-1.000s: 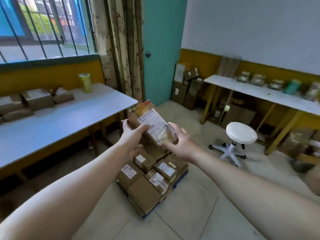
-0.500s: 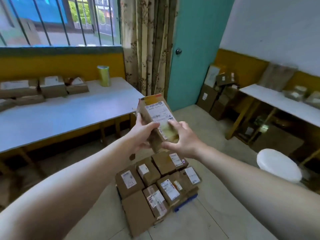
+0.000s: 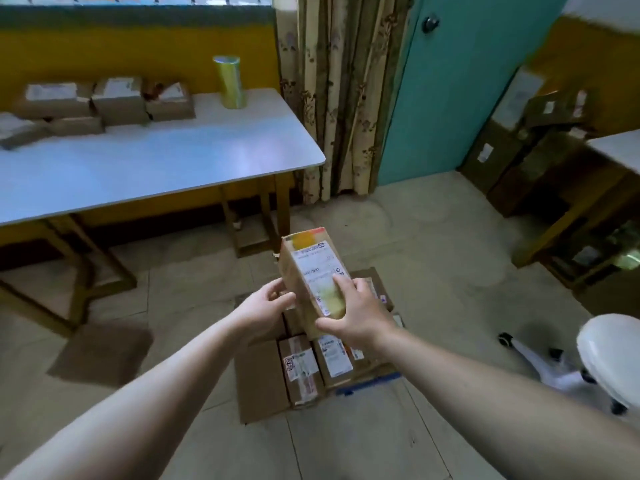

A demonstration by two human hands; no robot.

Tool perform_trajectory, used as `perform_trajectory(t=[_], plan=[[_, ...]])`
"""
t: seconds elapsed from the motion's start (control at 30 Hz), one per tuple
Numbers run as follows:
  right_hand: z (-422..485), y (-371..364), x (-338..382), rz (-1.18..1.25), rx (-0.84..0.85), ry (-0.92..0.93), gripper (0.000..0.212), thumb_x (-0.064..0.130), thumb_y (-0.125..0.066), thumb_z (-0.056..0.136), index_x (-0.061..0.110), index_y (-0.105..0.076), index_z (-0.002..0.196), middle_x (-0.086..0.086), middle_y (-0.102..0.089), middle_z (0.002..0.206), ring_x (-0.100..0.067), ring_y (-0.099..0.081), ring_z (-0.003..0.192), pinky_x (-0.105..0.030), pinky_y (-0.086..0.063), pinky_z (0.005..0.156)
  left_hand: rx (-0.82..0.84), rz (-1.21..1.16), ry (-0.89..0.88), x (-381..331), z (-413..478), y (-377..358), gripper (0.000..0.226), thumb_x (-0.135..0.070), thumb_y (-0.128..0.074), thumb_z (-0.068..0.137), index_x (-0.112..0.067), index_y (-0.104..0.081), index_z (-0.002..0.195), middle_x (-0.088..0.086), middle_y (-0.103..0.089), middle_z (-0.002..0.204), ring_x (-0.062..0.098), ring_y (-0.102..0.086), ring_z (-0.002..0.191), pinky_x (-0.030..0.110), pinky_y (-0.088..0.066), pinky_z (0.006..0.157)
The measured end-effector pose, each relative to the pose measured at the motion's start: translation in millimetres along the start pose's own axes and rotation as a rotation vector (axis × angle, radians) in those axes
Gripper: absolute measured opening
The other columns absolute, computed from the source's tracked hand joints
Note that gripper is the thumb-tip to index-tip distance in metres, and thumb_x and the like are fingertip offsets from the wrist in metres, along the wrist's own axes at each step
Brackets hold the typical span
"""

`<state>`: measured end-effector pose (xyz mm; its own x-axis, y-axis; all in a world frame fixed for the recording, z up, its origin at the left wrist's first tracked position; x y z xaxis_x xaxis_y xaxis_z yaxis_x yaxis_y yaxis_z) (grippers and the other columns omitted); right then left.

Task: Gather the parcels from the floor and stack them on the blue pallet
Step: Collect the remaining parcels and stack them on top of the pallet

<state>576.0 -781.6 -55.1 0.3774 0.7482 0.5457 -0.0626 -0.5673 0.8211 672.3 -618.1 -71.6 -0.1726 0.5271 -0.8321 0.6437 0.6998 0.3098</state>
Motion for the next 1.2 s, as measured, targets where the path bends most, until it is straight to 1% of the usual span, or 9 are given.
perform_trajectory(t=[0.13,0.23,0.3,0.4,0.53,0.8,0.97,1.07,1.2], plan=[[3,-40,-24,0.010,0.115,-0.081,0.091,0.059,-0.066,0.069,0.033,-0.021,0.144,0.000,-0.033,0.122,-0.018,-0.051,0.097,-0.033,-0.053,0.077,-0.059,0.123,0.217,69,1,14,0.059,-0.041,-0.056,0.091,-0.025,-0.034,0.143,0.004,-0.043,0.145,0.028,-0.048,0.126,0.042,-0.046,0.095],[-6,-80,-14,0.019,0.216,-0.078,0.091,0.059,-0.064,0.067,0.035,-0.021,0.143,0.002,-0.032,0.126,-0.019,-0.049,0.101,-0.033,-0.050,0.081,-0.030,0.031,0.347,105,-15,17,0.061,-0.048,-0.057,0.088,-0.033,-0.033,0.142,0.000,-0.044,0.143,0.019,-0.051,0.106,0.035,-0.052,0.071],[-16,-105,5,0.042,0.261,-0.041,0.088,0.060,-0.063,0.067,0.036,-0.022,0.142,0.004,-0.032,0.122,-0.015,-0.048,0.096,-0.028,-0.045,0.075,0.029,-0.105,0.408,121,-27,14,0.063,-0.055,-0.057,0.085,-0.040,-0.031,0.140,-0.007,-0.049,0.134,0.016,-0.052,0.098,0.039,-0.050,0.075],[-18,-130,42,0.096,0.270,-0.002,0.087,0.059,-0.065,0.068,0.036,-0.024,0.141,0.006,-0.032,0.120,-0.014,-0.049,0.097,-0.028,-0.047,0.080,0.059,-0.313,0.409,133,-35,24,0.066,-0.057,-0.057,0.083,-0.047,-0.023,0.139,-0.015,-0.061,0.111,0.013,-0.064,0.086,0.038,-0.053,0.069],[-13,-149,82,0.119,0.341,0.050,0.083,0.051,-0.066,0.079,0.030,-0.022,0.145,0.003,-0.031,0.134,-0.019,-0.049,0.112,-0.034,-0.046,0.093,-0.034,-0.465,0.372,147,-34,66,0.062,-0.035,-0.064,0.085,-0.042,-0.029,0.136,0.001,-0.070,0.106,0.018,-0.071,0.077,0.035,-0.054,0.058],[28,-167,92,-0.044,0.378,0.227,0.060,0.032,-0.052,0.094,0.031,-0.024,0.147,0.010,-0.026,0.148,-0.017,-0.042,0.123,-0.030,-0.046,0.089,-0.122,-0.405,0.410,157,4,106,0.039,-0.026,-0.051,0.092,-0.037,-0.039,0.128,0.001,-0.070,0.102,0.021,-0.070,0.083,0.034,-0.054,0.059],[96,-181,68,-0.179,0.367,0.364,0.053,0.030,-0.054,0.093,0.027,-0.032,0.141,0.006,-0.032,0.145,-0.020,-0.036,0.126,-0.039,-0.047,0.096,-0.176,-0.418,0.444,159,61,89,0.025,-0.025,-0.042,0.093,-0.036,-0.055,0.111,-0.008,-0.074,0.085,0.011,-0.070,0.065,0.025,-0.049,0.049],[134,-202,43,-0.248,0.358,0.384,0.048,0.031,-0.052,0.094,0.024,-0.036,0.138,0.003,-0.037,0.140,-0.023,-0.036,0.123,-0.041,-0.047,0.093,-0.164,-0.395,0.445,169,106,76,0.030,-0.023,-0.039,0.093,-0.036,-0.057,0.114,-0.008,-0.074,0.089,0.014,-0.066,0.071,0.026,-0.047,0.057],[179,-240,5,-0.337,0.355,0.336,0.045,0.033,-0.053,0.094,0.022,-0.040,0.136,-0.003,-0.045,0.136,-0.025,-0.038,0.123,-0.042,-0.044,0.095,-0.200,-0.390,0.428,196,165,56,0.042,-0.009,-0.041,0.094,-0.026,-0.044,0.132,0.000,-0.065,0.107,0.024,-0.066,0.092,0.048,-0.057,0.077]])
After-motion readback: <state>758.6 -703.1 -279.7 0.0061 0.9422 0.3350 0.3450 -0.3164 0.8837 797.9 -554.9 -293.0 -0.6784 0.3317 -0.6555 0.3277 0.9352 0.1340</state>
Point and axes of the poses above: each hand's wrist, its own z-axis towards the middle knuckle, its own y-axis out of the back of the hand, x = y × z, the point moved 4 cm from there along z, towards the middle knuckle
